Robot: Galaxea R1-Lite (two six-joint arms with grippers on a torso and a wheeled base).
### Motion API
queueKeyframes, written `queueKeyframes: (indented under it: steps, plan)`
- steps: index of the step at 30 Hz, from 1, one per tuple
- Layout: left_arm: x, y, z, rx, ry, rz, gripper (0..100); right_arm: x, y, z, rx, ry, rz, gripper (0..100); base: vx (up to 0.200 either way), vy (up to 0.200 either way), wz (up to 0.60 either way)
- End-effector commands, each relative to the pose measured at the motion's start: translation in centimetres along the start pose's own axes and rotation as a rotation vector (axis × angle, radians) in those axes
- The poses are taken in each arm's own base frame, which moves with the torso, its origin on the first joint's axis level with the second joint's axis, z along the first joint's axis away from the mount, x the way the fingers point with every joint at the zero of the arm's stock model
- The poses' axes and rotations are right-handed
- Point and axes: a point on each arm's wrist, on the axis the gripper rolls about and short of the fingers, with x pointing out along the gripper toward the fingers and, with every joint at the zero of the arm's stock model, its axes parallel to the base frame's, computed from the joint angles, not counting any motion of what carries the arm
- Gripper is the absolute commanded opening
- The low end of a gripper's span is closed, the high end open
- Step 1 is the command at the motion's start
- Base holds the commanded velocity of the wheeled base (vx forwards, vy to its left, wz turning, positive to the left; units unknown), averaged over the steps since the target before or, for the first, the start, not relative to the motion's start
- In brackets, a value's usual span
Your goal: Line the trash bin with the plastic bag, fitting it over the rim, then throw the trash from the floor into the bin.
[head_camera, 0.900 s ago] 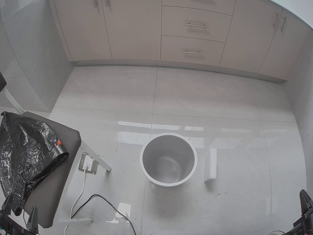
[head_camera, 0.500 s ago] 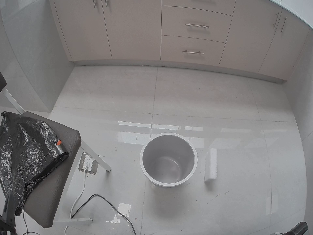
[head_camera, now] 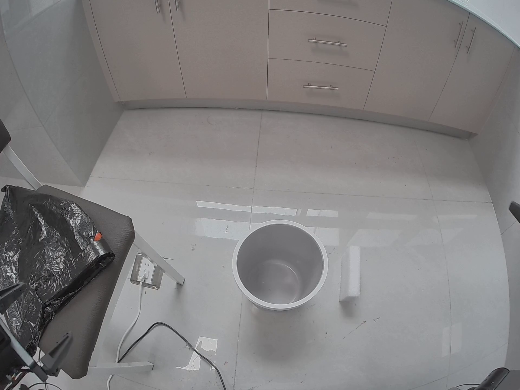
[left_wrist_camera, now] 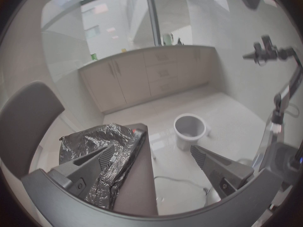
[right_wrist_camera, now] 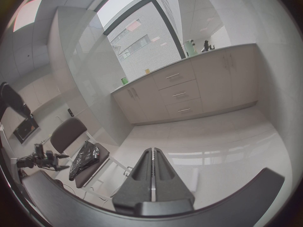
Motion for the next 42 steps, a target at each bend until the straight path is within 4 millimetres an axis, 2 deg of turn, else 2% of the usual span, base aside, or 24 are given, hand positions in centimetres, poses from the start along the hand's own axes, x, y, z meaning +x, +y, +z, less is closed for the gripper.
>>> queueKeyframes:
  steps: [1, 5, 9, 12, 15, 18, 23, 27, 30, 38, 42]
  plan:
    - [4.4, 0.9, -0.4, 0.124, 0.28, -0.071, 100, 7.2, 0.1, -1.4, 0.088, 0.156, 0.054, 0, 0.0, 0.0, 0.0]
    - [6.0, 1.5, 0.1, 0.15, 0.368, -0.052, 100, 8.4, -0.4, -2.9, 0.088, 0.174, -0.036, 0, 0.0, 0.0, 0.0]
    - [7.6, 1.9, 0.4, 0.147, 0.425, -0.079, 100, 8.6, -0.4, -3.5, 0.085, 0.16, -0.024, 0, 0.0, 0.0, 0.0]
    - [8.2, 2.1, 0.6, 0.151, 0.443, -0.084, 100, 8.2, 0.1, -3.5, 0.081, 0.148, 0.005, 0, 0.0, 0.0, 0.0]
    - [8.7, 2.2, 1.2, 0.156, 0.403, -0.073, 100, 7.0, 0.4, -2.8, 0.079, 0.101, 0.025, 0, 0.0, 0.0, 0.0]
    - [8.9, 2.1, 0.8, 0.16, 0.392, -0.068, 100, 5.6, 0.5, -2.6, 0.071, 0.068, 0.038, 0, 0.0, 0.0, 0.0]
    - [8.9, 2.1, 0.8, 0.159, 0.398, -0.066, 100, 5.4, 0.4, -3.0, 0.076, 0.071, 0.039, 0, 0.0, 0.0, 0.0]
    - [9.9, 2.4, 0.6, 0.156, 0.453, -0.045, 100, 5.3, 0.3, -3.5, 0.082, 0.089, 0.04, 0, 0.0, 0.0, 0.0]
    - [11.4, 2.9, 1.0, 0.155, 0.439, -0.027, 100, 5.3, 0.5, -3.5, 0.081, 0.091, 0.058, 0, 0.0, 0.0, 0.0]
    - [15.9, 4.1, 0.3, 0.148, 0.44, 0.011, 100, 5.4, 0.7, -3.9, 0.083, 0.117, 0.08, 0, 0.0, 0.0, 0.0]
    - [16.7, 4.5, 0.2, 0.161, 0.449, 0.064, 100, 5.4, 0.7, -4.0, 0.083, 0.118, 0.079, 0, 0.0, 0.0, 0.0]
